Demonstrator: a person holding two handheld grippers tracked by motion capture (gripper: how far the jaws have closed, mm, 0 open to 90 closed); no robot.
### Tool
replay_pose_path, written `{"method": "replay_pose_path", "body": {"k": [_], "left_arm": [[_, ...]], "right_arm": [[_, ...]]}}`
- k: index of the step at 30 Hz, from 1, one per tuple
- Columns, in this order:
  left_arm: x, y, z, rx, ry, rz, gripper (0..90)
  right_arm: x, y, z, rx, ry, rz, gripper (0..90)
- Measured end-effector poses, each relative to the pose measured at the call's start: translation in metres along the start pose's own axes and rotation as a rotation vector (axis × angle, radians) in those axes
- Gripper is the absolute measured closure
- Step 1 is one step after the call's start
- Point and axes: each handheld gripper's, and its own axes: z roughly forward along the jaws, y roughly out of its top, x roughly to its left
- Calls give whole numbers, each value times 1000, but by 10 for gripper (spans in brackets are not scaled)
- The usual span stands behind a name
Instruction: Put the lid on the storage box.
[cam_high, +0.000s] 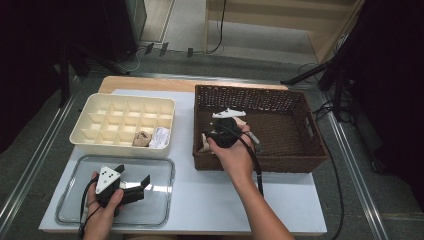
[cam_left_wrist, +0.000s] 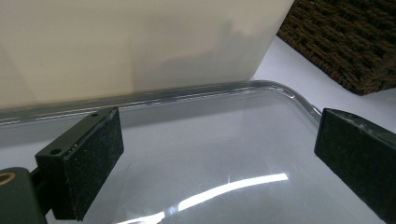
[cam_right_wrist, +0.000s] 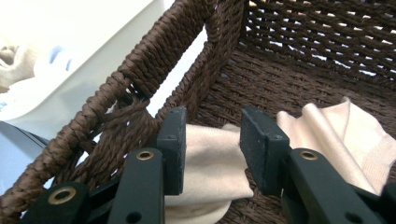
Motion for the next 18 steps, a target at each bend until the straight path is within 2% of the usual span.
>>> {"method": "replay_pose_path", "body": {"k": [6, 8, 9, 10, 11, 14, 16, 17, 18], "left_arm": [[0, 0, 0, 5, 1, 0, 16], [0, 0, 0, 5, 0, -4, 16], [0, 0, 0, 5, 0, -3, 16], [0, 0, 0, 5, -1, -5, 16], [1, 0, 0, 4, -1, -5, 16], [1, 0, -1, 4, -2, -6, 16], [1, 0, 0, 2, -3, -10, 16], [1, 0, 0, 5, -3, -9, 16], [1, 0, 0, 5, -3, -9, 16]], "right_arm": [[-2, 8, -2, -29, -14, 12, 616], [-5, 15, 1, -22, -36, -20, 614], [-5, 15, 1, -22, -36, -20, 614], [-6, 15, 2, -10, -27, -15, 609], [-8, 15, 11, 52, 4, -6, 576], [-8, 16, 14, 84, 5, -17, 552], [-9, 17, 17, 84, 15, -8, 504], [-8, 17, 19, 113, 27, -10, 468], [-8, 17, 19, 113, 27, -10, 468]]}}
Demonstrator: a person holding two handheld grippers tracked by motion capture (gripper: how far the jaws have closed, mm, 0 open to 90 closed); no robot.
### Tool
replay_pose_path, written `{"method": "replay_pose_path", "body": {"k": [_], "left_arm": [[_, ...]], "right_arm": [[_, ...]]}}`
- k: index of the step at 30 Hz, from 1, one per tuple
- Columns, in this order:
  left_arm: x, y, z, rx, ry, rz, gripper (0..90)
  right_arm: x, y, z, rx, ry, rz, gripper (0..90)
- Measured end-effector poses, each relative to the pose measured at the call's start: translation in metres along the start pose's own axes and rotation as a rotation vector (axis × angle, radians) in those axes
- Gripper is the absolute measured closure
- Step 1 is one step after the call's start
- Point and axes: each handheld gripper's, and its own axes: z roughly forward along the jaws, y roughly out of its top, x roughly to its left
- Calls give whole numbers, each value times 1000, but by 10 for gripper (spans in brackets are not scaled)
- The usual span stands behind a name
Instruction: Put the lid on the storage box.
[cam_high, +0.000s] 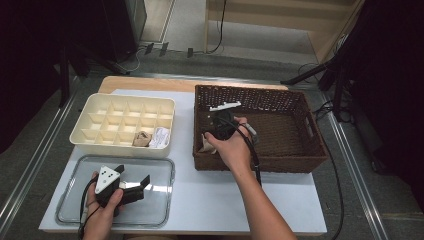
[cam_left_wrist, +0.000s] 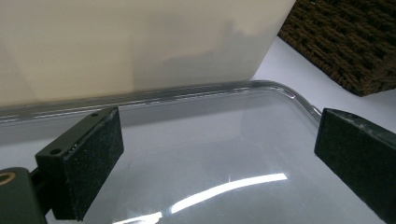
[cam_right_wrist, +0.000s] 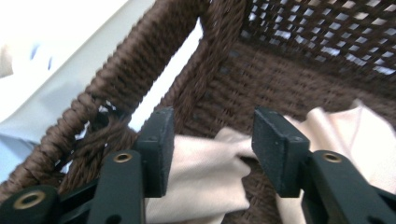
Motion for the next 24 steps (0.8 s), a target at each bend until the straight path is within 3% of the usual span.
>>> {"method": "replay_pose_path", "body": {"k": [4, 7, 8, 10, 11, 13, 14, 17, 18, 19, 20, 21, 22, 24], "left_arm": [[0, 0, 0, 1, 1, 2, 16], [0, 0, 0, 6, 3, 6, 16], [0, 0, 0, 7, 2, 5, 16], [0, 0, 1, 5, 2, 3, 16], [0, 0, 0, 5, 2, 3, 16], [0, 0, 0, 3, 0, 0, 16], [0, 0, 0, 3, -2, -2, 16], [0, 0, 0, 5, -4, 1, 16], [0, 0, 1, 5, -2, 3, 16], [0, 0, 1, 5, -2, 3, 16], [0, 0, 1, 6, 0, 5, 16], [0, 0, 1, 6, 0, 5, 16], [-1, 0, 1, 6, 1, 7, 16], [-1, 0, 1, 7, 1, 6, 16]], "right_arm": [[-2, 0, 6, 32, 7, -1, 370], [-2, 1, 10, 54, 8, -11, 365], [0, 1, 17, 98, 24, -33, 404], [0, 1, 22, 133, 15, -32, 491], [0, 1, 22, 133, 15, -32, 491], [1, 1, 25, 160, 23, -34, 656], [0, 1, 22, 138, 1, -32, 813], [-1, 2, 15, 97, -20, -16, 841], [-3, 3, 7, 30, -33, -1, 848], [-3, 3, 7, 30, -33, -1, 848], [-7, 2, -3, -45, -56, 7, 850], [-7, 2, -3, -45, -56, 7, 850], [-9, 1, -10, -96, -72, 3, 851], [-10, 0, -12, -115, -73, 0, 851]]}}
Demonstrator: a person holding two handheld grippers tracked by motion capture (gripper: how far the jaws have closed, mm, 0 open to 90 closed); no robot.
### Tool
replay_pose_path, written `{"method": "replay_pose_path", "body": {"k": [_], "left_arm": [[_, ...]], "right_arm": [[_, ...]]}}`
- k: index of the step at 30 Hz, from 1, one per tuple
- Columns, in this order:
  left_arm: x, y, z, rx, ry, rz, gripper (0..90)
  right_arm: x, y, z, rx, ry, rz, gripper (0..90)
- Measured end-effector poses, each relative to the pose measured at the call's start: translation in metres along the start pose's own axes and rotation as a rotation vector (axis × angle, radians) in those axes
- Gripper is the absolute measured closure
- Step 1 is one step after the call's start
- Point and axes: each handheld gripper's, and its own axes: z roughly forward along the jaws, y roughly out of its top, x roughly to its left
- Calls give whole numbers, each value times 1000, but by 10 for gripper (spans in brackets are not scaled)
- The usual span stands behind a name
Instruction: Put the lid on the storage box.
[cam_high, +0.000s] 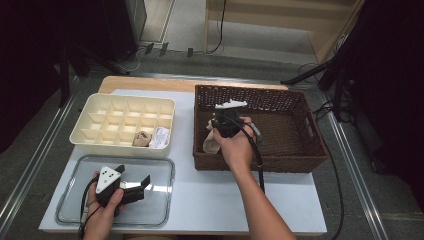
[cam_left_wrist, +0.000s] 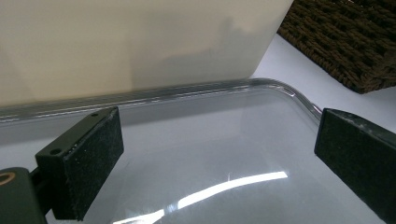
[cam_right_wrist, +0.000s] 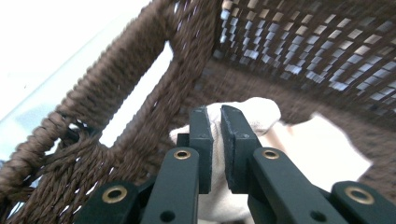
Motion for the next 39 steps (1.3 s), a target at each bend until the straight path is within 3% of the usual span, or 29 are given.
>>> {"method": "replay_pose_path", "body": {"k": [1, 8, 14, 25, 31, 39], "left_arm": [[0, 0, 0, 1, -2, -1, 16], [1, 0, 0, -3, -6, -13, 16], [3, 1, -1, -4, -18, -14, 16], [1, 1, -1, 0, -15, -4, 16], [3, 2, -4, -9, -30, -18, 16], [4, 3, -10, -49, -50, -15, 16]], "right_arm": [[-2, -2, -8, -40, -15, 2, 851], [-7, -12, -28, -119, -15, 2, 851], [-5, -25, -47, -175, -32, -50, 849], [-8, -55, -65, -290, -10, -22, 849], [-11, -57, -74, -320, 2, -2, 849], [-11, -49, -110, -394, 2, 8, 850]]}}
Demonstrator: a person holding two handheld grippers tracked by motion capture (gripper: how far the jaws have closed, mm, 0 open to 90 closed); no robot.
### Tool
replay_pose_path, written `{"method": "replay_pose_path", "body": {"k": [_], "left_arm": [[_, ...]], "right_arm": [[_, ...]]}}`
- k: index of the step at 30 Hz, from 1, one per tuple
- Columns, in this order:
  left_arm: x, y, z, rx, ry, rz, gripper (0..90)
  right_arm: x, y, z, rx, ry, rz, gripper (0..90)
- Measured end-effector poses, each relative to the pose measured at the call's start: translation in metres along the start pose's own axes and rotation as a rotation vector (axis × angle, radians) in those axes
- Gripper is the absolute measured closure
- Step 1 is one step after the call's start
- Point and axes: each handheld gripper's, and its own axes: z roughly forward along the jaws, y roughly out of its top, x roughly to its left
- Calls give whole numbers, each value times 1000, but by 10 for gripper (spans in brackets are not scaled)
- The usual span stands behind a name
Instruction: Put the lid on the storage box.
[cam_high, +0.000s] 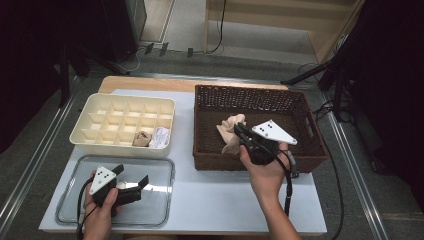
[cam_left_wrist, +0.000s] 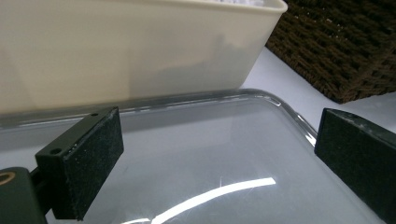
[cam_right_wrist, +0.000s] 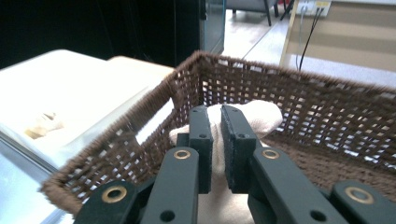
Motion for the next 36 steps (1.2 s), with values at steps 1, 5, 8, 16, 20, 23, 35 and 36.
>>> {"method": "replay_pose_path", "body": {"k": [1, 5, 8, 16, 20, 23, 35, 36], "left_arm": [[0, 0, -1, -4, -2, 0, 16], [0, 3, -3, -23, -8, -10, 16], [1, 6, -4, -33, -13, -25, 16], [-7, 14, -12, -75, -41, -37, 17], [-17, 16, -14, -73, -64, -13, 17], [-23, 16, -15, -67, -83, -4, 17], [-37, 15, -12, -76, -113, -14, 17], [-38, 15, -12, -74, -111, -11, 17]], "right_arm": [[1, 6, -9, -15, 0, -7, 850], [2, 13, -24, -38, 4, -4, 850], [2, 20, -38, -57, 13, -4, 850], [6, 27, -77, -86, 39, -7, 850], [16, 15, -89, -81, 66, -23, 850], [26, -5, -93, -70, 94, -17, 850], [48, -57, -82, -59, 191, -11, 850], [50, -62, -80, -51, 200, -9, 849]]}}
